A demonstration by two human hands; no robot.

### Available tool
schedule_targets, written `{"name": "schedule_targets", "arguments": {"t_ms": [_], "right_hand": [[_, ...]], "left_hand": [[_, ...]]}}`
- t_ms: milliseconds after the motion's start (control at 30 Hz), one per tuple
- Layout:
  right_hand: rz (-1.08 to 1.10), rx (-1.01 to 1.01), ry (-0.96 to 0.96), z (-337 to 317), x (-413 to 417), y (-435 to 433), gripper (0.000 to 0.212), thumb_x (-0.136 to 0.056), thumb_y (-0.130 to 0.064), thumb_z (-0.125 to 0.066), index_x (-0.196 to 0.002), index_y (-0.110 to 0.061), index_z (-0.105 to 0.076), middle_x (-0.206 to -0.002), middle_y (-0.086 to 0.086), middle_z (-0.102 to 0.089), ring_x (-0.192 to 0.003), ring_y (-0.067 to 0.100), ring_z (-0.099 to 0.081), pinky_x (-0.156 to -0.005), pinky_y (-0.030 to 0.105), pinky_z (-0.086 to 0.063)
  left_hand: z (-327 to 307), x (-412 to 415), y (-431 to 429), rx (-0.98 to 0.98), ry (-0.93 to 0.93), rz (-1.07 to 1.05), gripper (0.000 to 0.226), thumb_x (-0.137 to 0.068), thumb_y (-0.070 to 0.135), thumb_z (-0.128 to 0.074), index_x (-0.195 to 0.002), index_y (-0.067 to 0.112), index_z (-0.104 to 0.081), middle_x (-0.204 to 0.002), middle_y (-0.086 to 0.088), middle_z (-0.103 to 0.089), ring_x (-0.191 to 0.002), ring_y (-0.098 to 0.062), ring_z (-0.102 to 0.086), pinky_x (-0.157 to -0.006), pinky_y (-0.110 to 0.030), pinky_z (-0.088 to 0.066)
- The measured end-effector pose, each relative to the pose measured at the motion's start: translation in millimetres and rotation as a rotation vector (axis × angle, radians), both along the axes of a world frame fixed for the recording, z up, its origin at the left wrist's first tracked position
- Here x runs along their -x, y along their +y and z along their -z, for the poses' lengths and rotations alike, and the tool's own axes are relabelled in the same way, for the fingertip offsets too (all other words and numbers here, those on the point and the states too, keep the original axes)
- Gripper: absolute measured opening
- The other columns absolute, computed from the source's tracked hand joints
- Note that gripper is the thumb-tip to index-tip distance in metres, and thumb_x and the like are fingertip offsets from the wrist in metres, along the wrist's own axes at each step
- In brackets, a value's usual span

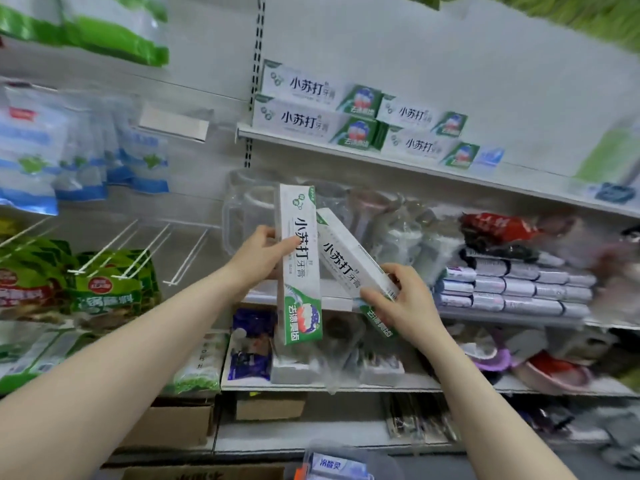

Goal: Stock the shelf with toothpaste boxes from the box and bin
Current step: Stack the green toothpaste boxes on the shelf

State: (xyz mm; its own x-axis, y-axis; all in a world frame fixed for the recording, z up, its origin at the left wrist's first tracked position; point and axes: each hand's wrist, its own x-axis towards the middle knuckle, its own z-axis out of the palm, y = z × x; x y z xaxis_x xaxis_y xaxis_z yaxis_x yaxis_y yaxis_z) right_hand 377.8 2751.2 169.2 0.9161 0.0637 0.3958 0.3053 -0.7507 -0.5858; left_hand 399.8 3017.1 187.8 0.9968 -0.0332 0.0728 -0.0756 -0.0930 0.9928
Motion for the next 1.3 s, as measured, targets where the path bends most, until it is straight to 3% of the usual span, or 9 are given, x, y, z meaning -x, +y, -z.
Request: {"name": "schedule_targets", "arguments": {"t_ms": [100,233,367,467,700,800,867,1133,1300], "right_hand": [[0.037,0.029,-0.064,-29,-5,-21,0.044,-0.080,-0.034,-0.077,-0.118,-0.020,-0.061,-0.100,-0.011,-0.053,-0.096,0.014,-0.056,-0.081,0.031,-0.048],[0.092,0.069,-0.148,-69,-17,-51,0.048,-0.080,-0.036,-0.077,-0.121,-0.019,-0.061,-0.102,-0.006,-0.053,-0.097,0.014,-0.055,-0.082,0.032,-0.047],[0.112,0.099,-0.227,-104,-36,-83,0.051,-0.081,-0.038,-0.076,-0.125,-0.018,-0.060,-0.103,-0.005,-0.053,-0.095,0.012,-0.052,-0.079,0.027,-0.038],[0.097,0.121,-0.269,-131,-59,-113,0.056,-0.081,-0.039,-0.075,-0.130,-0.017,-0.059,-0.107,-0.003,-0.054,-0.097,0.014,-0.053,-0.081,0.030,-0.041],[0.072,0.156,-0.384,-191,-128,-183,0.054,-0.082,-0.040,-0.074,-0.130,-0.022,-0.060,-0.112,0.001,-0.056,-0.103,0.019,-0.055,-0.084,0.032,-0.042],[0.065,0.201,-0.423,-213,-164,-202,0.051,-0.081,-0.040,-0.072,-0.128,-0.023,-0.060,-0.105,-0.002,-0.051,-0.095,0.017,-0.054,-0.077,0.030,-0.038],[0.052,0.244,-0.440,-223,-189,-209,0.050,-0.081,-0.039,-0.072,-0.128,-0.023,-0.060,-0.104,-0.002,-0.052,-0.095,0.020,-0.055,-0.073,0.030,-0.036],[-0.048,0.305,-0.447,-249,-267,-194,0.044,-0.081,-0.043,-0.072,-0.122,-0.032,-0.059,-0.107,0.000,-0.060,-0.101,0.024,-0.059,-0.083,0.036,-0.041],[0.027,0.414,-0.422,-248,-297,-172,0.038,-0.089,-0.050,-0.062,-0.123,-0.036,-0.062,-0.115,-0.002,-0.069,-0.118,0.024,-0.053,-0.092,0.038,-0.035]], "left_hand": [[-27,-11,-21,0.043,-0.040,0.031,0.043,-0.094,0.033,-0.059,-0.127,0.012,-0.039,-0.107,-0.003,-0.066,-0.091,-0.015,-0.070,-0.074,-0.032,-0.057],[-63,-31,-52,0.110,-0.061,0.061,0.037,-0.094,0.035,-0.059,-0.118,0.010,-0.046,-0.108,-0.007,-0.070,-0.093,-0.021,-0.070,-0.080,-0.040,-0.058],[-93,-52,-87,0.186,-0.070,0.054,0.045,-0.093,0.036,-0.061,-0.123,0.007,-0.044,-0.110,-0.012,-0.070,-0.095,-0.026,-0.071,-0.068,-0.038,-0.058],[-115,-69,-119,0.196,-0.115,0.064,0.041,-0.095,0.032,-0.059,-0.124,0.006,-0.046,-0.109,-0.011,-0.071,-0.096,-0.025,-0.071,-0.076,-0.039,-0.058],[-164,-106,-175,0.226,-0.226,-0.018,0.041,-0.096,0.031,-0.056,-0.127,0.006,-0.049,-0.109,-0.006,-0.072,-0.095,-0.020,-0.071,-0.069,-0.031,-0.058],[-173,-120,-191,0.268,-0.248,-0.106,0.035,-0.097,0.030,-0.055,-0.123,0.007,-0.052,-0.107,-0.006,-0.072,-0.099,-0.023,-0.069,-0.080,-0.037,-0.056],[-174,-128,-199,0.272,-0.266,-0.164,0.033,-0.097,0.031,-0.055,-0.121,0.008,-0.054,-0.106,-0.005,-0.072,-0.100,-0.024,-0.069,-0.079,-0.037,-0.056],[-163,-149,-210,0.264,-0.263,-0.313,0.035,-0.095,0.033,-0.057,-0.117,0.006,-0.052,-0.103,-0.009,-0.074,-0.095,-0.026,-0.071,-0.074,-0.039,-0.057],[-161,-152,-212,0.265,-0.258,-0.346,0.030,-0.096,0.031,-0.055,-0.116,0.008,-0.054,-0.100,-0.007,-0.074,-0.089,-0.023,-0.073,-0.063,-0.030,-0.055]]}}
